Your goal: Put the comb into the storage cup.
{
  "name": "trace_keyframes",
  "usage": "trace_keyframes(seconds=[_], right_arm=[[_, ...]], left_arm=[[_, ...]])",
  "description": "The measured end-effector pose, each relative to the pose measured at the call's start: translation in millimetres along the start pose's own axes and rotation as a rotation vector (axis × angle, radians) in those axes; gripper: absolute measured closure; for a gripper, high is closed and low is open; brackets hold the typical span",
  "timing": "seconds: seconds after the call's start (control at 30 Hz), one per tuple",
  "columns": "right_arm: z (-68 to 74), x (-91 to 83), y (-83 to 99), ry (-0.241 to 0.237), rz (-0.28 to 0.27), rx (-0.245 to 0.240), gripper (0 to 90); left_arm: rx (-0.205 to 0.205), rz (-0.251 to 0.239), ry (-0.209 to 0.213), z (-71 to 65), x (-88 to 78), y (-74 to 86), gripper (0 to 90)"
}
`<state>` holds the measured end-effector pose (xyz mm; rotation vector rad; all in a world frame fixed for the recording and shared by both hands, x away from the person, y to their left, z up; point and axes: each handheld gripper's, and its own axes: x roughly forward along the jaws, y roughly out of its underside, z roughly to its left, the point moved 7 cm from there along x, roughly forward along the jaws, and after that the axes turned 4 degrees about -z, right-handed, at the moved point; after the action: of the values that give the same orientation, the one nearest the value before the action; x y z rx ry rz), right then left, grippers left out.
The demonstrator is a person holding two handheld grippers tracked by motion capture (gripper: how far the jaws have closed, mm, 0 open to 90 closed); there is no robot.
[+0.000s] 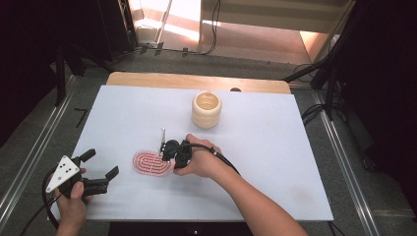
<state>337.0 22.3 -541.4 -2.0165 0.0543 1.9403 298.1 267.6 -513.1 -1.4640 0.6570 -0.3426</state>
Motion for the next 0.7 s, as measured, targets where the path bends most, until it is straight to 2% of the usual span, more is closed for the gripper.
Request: trace_keyframes(seconds=[0.17,0.27,0.57,0.7], right_arm=[[-0.1,-1.2,-0.2,-0.003,0.014,-0.004,67.4],[-2.0,-1.7,1.4,-0.025,-0.02,0.0,67.5],[-6.3,-13.2,3.4,-0.012,-0.071,0.018,67.6],[-4.3,-11.9,7.0,-0.033,-0.052,0.01,67.5]], left_arm=[[0.001,-0.001,-0.001,0.1,-0.1,-0.1,0.0],[-0.002,-0.003,0.0,0.2,0.0,-0.2,0.0],[-0.001,0.0,0.0,0.2,-0.1,-0.2,0.0],[-0.002,-0.001,0.0,0.3,0.0,-0.2,0.0]])
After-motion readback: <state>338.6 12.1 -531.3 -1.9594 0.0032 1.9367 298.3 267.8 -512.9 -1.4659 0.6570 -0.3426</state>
